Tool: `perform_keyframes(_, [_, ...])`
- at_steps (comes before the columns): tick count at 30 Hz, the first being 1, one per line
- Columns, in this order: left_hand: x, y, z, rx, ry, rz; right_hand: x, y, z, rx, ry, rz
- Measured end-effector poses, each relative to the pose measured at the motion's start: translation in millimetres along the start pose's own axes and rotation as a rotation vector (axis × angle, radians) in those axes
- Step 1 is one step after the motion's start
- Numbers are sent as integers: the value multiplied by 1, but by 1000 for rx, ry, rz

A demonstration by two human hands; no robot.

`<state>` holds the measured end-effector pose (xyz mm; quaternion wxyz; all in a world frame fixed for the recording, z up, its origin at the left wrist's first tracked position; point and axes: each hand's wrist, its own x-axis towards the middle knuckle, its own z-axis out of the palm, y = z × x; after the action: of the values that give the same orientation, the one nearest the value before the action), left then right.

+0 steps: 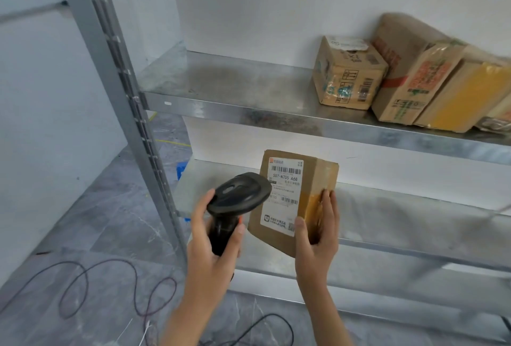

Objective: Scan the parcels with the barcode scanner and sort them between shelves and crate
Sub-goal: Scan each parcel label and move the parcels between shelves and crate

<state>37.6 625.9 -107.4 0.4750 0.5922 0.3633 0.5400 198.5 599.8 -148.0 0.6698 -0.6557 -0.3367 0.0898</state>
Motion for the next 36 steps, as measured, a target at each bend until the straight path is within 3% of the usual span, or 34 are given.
perform_keyframes(21, [3,-12,1,14,-27,-21,4,10,0,-39,21,22])
perform_keyframes(27, [11,-28,1,38,-147,-83,-3,18,-22,-22,78,132])
perform_keyframes(30, [10,-41,14,3,-224,-132,-15,25,-47,-52,164,191])
perform_keyframes(36, [3,-51,79,21,-532,-125,-45,33,-115,24,548,302])
